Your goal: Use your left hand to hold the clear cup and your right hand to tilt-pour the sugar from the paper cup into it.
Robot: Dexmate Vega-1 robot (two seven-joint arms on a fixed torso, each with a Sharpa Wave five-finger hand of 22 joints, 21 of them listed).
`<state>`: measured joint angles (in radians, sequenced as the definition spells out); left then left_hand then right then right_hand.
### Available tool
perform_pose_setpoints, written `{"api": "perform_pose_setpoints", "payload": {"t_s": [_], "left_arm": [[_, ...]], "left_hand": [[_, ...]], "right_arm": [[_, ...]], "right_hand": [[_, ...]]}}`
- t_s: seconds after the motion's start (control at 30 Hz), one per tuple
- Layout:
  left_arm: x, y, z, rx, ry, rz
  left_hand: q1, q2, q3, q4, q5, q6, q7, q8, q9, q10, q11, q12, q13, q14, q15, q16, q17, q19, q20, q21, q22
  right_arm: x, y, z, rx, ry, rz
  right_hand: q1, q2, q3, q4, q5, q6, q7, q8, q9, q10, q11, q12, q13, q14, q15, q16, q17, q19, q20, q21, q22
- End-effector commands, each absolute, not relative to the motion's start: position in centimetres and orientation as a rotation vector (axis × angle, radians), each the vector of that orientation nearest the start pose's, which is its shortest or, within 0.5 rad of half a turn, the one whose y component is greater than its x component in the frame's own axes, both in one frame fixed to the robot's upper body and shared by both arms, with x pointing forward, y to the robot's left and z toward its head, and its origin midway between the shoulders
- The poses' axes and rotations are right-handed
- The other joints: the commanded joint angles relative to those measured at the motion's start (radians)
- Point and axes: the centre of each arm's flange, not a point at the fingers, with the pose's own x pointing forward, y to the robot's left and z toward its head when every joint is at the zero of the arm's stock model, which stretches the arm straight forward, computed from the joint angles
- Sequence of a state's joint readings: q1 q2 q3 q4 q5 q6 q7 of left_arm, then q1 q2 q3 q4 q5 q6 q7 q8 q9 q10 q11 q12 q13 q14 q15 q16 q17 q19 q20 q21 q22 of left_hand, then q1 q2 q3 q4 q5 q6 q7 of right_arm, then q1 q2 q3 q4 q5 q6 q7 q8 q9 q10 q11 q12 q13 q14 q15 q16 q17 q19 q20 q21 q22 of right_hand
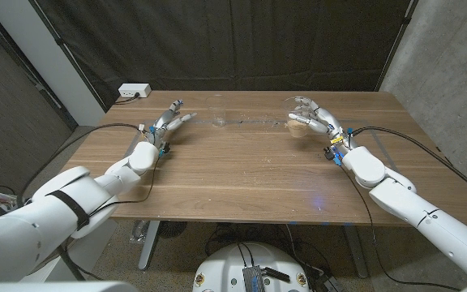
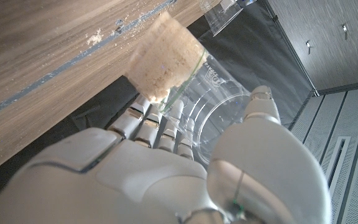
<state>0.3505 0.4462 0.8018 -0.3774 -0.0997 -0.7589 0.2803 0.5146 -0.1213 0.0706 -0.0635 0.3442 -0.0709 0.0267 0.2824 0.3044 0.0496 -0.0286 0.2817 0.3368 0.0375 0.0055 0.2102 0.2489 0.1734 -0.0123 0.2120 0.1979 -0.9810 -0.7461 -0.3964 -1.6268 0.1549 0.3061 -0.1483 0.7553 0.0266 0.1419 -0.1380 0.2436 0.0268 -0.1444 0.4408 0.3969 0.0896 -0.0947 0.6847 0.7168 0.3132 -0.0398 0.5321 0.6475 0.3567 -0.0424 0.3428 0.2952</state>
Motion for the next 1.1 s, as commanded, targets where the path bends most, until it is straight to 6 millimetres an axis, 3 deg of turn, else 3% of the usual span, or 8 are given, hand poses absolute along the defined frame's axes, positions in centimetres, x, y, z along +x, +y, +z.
{"api": "perform_pose_setpoints", "payload": {"t_s": [0.03,0.4,0.77,1.1], "left_arm": [[73.0,31.7,0.0,0.734,-0.586,0.031],[73.5,30.0,0.8,0.801,-0.580,-0.001],[73.2,29.5,1.5,0.841,-0.614,-0.009],[74.3,28.6,2.2,0.846,-0.539,-0.012]], "left_hand": [[0.001,0.001,-0.007,0.000,0.007,0.003,-0.001,0.006,0.005,0.010,-0.002,0.011,0.006,0.011,-0.004,0.009,0.004,0.008,0.000,0.011,0.003],[0.004,0.002,-0.010,-0.001,0.010,0.003,-0.003,0.009,0.009,0.009,-0.004,0.016,0.011,0.012,-0.010,0.010,0.008,0.007,0.002,0.011,0.003],[0.008,0.002,-0.015,-0.002,0.013,0.003,-0.006,0.012,0.013,0.008,-0.007,0.021,0.018,0.014,-0.012,0.010,0.012,0.001,0.003,0.010,0.003],[0.012,0.004,-0.019,-0.003,0.016,0.004,-0.012,0.016,0.017,0.011,-0.012,0.028,0.025,0.022,-0.016,0.013,0.016,0.008,0.000,0.014,0.003]], "right_arm": [[57.8,-27.0,-1.0,-0.583,-0.782,0.175],[57.8,-27.1,-0.8,-0.576,-0.792,0.167],[58.0,-26.9,-0.7,-0.570,-0.806,0.171],[58.0,-27.2,-0.6,-0.575,-0.810,0.166]], "right_hand": [[0.007,0.004,0.000,0.005,0.000,0.013,-0.001,0.009,0.005,0.008,0.006,0.011,0.006,0.009,-0.172,-0.003,0.004,-0.003,-0.025,0.008,0.003],[0.009,0.006,0.000,0.006,-0.002,0.014,0.000,0.011,0.007,0.007,0.005,0.016,0.012,0.011,-0.172,-0.007,0.007,-0.004,-0.025,0.009,0.003],[0.011,0.009,-0.001,0.006,-0.004,0.016,0.002,0.014,0.009,0.008,0.006,0.021,0.018,0.014,-0.173,-0.010,0.010,-0.005,-0.025,0.009,0.004],[0.012,0.010,-0.002,0.007,-0.005,0.019,0.004,0.016,0.010,0.007,0.006,0.026,0.023,0.014,-0.173,-0.013,0.014,-0.005,-0.025,0.011,0.004]]}}
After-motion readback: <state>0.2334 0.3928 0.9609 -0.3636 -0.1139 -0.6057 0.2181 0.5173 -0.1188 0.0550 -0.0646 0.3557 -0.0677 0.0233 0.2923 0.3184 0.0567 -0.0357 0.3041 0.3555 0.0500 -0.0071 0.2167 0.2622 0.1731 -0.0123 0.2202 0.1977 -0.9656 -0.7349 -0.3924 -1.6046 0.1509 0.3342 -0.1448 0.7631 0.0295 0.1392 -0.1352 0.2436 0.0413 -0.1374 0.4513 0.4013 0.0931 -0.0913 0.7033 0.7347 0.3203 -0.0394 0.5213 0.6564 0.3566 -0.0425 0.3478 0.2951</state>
